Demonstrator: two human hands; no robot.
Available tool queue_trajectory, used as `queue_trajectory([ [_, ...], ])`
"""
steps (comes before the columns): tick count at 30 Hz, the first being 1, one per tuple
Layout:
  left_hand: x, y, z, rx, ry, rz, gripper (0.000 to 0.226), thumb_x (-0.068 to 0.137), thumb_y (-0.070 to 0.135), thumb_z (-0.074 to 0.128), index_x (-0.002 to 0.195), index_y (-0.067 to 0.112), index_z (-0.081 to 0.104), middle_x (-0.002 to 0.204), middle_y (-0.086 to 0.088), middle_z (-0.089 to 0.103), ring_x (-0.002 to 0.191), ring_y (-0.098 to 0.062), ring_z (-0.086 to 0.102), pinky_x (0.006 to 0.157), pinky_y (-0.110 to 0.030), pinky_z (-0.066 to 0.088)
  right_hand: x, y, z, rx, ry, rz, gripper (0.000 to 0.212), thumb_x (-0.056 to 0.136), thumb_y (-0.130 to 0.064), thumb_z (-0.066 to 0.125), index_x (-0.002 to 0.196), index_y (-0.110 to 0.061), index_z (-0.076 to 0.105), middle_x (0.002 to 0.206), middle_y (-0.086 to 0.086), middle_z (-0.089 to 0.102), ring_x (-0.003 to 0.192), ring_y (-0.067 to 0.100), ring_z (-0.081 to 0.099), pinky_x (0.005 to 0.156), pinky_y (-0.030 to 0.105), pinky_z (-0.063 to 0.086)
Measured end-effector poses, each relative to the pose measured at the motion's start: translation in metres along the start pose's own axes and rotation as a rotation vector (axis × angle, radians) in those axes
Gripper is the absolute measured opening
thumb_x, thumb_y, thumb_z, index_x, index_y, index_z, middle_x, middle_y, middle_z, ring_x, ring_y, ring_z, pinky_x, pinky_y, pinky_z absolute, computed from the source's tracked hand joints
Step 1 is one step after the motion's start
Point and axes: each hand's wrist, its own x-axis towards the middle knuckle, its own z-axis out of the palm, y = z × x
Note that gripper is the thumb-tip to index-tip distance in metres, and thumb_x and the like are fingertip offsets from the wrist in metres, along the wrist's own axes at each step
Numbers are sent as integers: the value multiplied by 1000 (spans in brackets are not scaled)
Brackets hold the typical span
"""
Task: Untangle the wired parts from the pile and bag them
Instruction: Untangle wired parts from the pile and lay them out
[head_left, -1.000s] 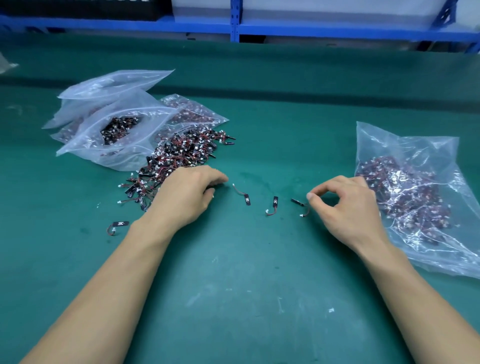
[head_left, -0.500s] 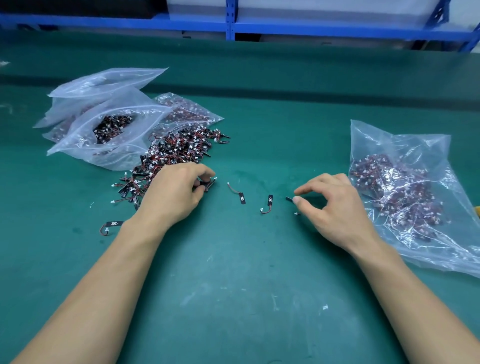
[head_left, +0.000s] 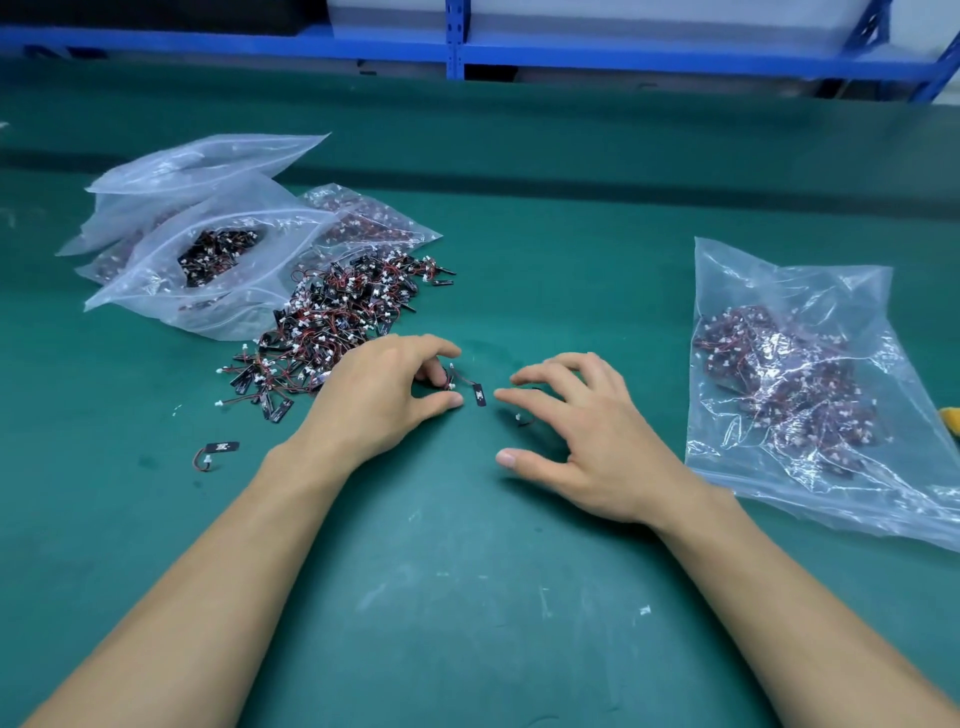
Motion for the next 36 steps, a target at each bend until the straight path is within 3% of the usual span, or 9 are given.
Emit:
queue_trajectory([
  [7, -2, -2, -5, -21, -16, 29, 41, 80, 30, 82, 118, 28, 67, 79, 19, 68, 80, -8, 62, 82, -35, 51, 2, -3, 5, -78, -55, 21, 73, 87, -78, 31, 145, -37, 47, 146, -9, 42, 139, 24, 27, 120, 54, 12],
  [12, -3, -6, -7, -137, 74, -30, 30, 82, 21, 80, 110, 25, 71, 76, 18, 70, 70, 1, 62, 73, -21, 47, 7, -8, 10, -152, -103, 32, 84, 81, -88, 22, 151, -43, 35, 156, -5, 29, 148, 28, 11, 120, 61, -3],
  [15, -2, -6, -6, -243, 130, -92, 22, 82, 17, 81, 102, 23, 74, 75, 16, 70, 69, -2, 64, 70, -10, 44, 11, -12, 14, -187, -125, 38, 89, 78, -90, 17, 152, -43, 32, 159, -3, 26, 150, 28, 5, 119, 63, -6],
  [19, -1, -7, -5, -311, 143, -150, 17, 84, 14, 79, 92, 28, 75, 77, 16, 72, 71, -3, 67, 69, -6, 46, 13, -11, 15, -163, -80, 70, 88, 80, -88, 15, 148, -39, 43, 155, -4, 34, 150, 27, 7, 119, 60, -7],
  [24, -2, -7, -4, -410, 181, -176, 20, 85, 10, 77, 94, 27, 74, 83, 11, 74, 73, -7, 71, 73, -12, 51, 9, -1, 8, -108, 27, 161, 81, 83, -84, 19, 128, -32, 62, 144, -7, 44, 147, 25, 16, 121, 57, -3],
  [30, -3, -7, -2, -532, 194, -160, 24, 88, 1, 71, 100, 22, 75, 91, 3, 77, 76, -11, 75, 80, -34, 61, 5, 6, 3, -56, 59, 205, 74, 86, -84, 26, 117, -31, 67, 136, -9, 49, 145, 23, 20, 122, 52, -1],
  [36, -5, -5, -2, -504, 194, -111, 28, 89, 6, 72, 105, 29, 74, 93, 13, 77, 60, -13, 71, 67, -27, 59, 3, 8, 2, -13, 65, 219, 61, 91, -75, 37, 115, -29, 69, 133, -9, 52, 143, 23, 22, 122, 51, 3],
])
